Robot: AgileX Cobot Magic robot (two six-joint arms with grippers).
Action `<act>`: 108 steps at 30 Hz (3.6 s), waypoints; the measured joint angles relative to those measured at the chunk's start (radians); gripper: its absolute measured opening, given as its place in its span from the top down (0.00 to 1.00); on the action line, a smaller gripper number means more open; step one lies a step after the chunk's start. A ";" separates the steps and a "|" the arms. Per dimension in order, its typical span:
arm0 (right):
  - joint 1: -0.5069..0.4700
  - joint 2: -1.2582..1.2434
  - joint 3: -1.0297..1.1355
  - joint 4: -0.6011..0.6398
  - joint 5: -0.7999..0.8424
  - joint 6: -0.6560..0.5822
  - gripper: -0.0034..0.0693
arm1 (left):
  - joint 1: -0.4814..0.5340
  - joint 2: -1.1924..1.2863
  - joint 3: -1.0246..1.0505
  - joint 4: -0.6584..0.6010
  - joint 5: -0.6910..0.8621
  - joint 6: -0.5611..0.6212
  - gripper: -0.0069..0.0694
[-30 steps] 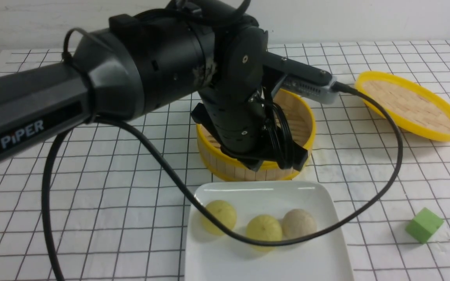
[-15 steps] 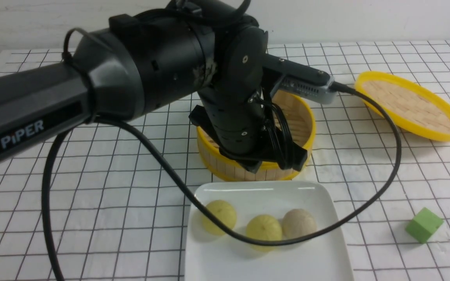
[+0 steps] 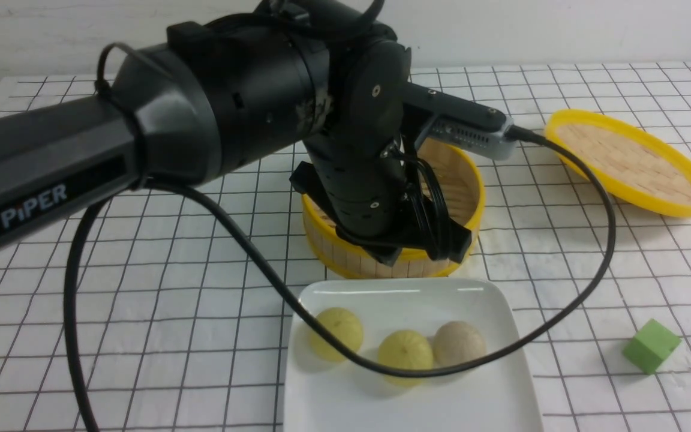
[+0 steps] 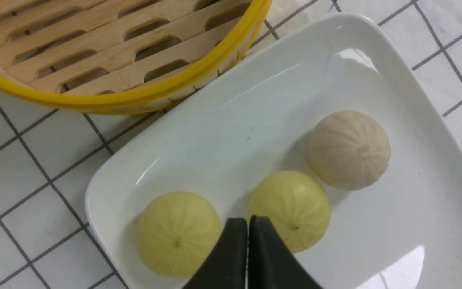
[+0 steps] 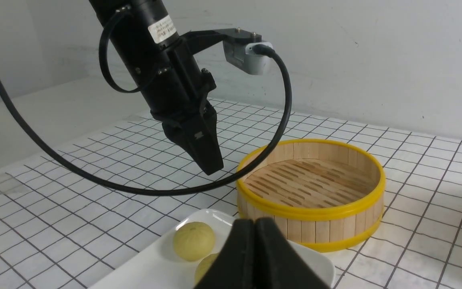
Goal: Put the steamed buns into the plate on the white-black tablecloth.
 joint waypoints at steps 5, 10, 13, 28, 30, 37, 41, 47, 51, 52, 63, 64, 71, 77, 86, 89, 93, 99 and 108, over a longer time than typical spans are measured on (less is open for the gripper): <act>0.000 0.000 0.009 0.000 -0.008 0.001 0.94 | 0.000 0.000 0.000 0.002 0.003 -0.004 0.87; -0.041 0.000 0.085 -0.020 -0.065 0.001 0.93 | 0.000 -0.002 0.000 0.005 0.004 -0.042 0.87; -0.111 0.000 0.172 -0.022 -0.106 0.001 0.92 | 0.000 -0.004 0.000 0.019 0.008 -0.050 0.87; -0.462 0.000 0.344 -0.151 -0.037 -0.005 0.89 | 0.000 -0.315 0.000 0.089 0.210 -0.053 0.87; -0.474 0.000 0.344 -0.154 -0.037 -0.006 0.89 | 0.000 -0.401 0.002 0.107 0.215 -0.053 0.87; -0.478 0.000 0.343 -0.154 -0.033 -0.009 0.87 | 0.000 -0.629 0.143 0.130 0.215 -0.053 0.87; -0.478 0.000 0.343 -0.154 -0.033 -0.009 0.87 | -0.001 -0.759 0.325 0.129 0.215 -0.085 0.87; -0.478 0.000 0.343 -0.154 -0.043 0.006 0.86 | -0.001 -0.952 0.560 0.130 0.215 -0.160 0.87; -0.478 0.000 0.346 -0.154 -0.061 0.041 0.86 | -0.001 -1.052 0.637 0.134 0.214 -0.178 0.87; -0.478 0.000 0.346 -0.154 -0.058 0.051 0.85 | -0.001 -1.082 0.653 0.134 0.214 -0.181 0.87; -0.478 0.000 0.345 -0.158 -0.042 0.062 0.83 | -0.001 -1.326 0.923 0.123 -0.007 -0.259 0.87; -0.478 0.000 0.344 -0.158 -0.042 0.062 0.83 | -0.001 -1.352 0.967 0.130 -0.098 -0.265 0.87; -0.478 0.000 0.344 -0.158 -0.042 0.065 0.83 | -0.001 -1.398 1.171 0.219 -0.679 -0.362 0.87; -0.478 0.000 0.344 -0.159 -0.042 0.066 0.82 | -0.002 -1.398 1.280 0.279 -0.938 -0.384 0.86; -0.478 0.000 0.344 -0.159 -0.042 0.067 0.80 | -0.002 -1.399 1.291 0.280 -0.925 -0.384 0.86; -0.478 0.000 0.344 -0.160 -0.042 0.067 0.79 | 0.019 -1.405 1.291 0.233 -0.892 -0.304 0.85; -0.478 0.000 0.344 -0.160 -0.042 0.068 0.79 | 0.116 -1.445 1.312 0.109 -0.862 -0.139 0.84; -0.478 0.000 0.344 -0.161 -0.042 0.069 0.79 | 0.457 -1.563 1.439 0.014 -0.853 0.016 0.84; -0.478 0.000 0.344 -0.162 -0.042 0.069 0.77 | 0.719 -1.740 1.597 0.051 -0.803 0.017 0.82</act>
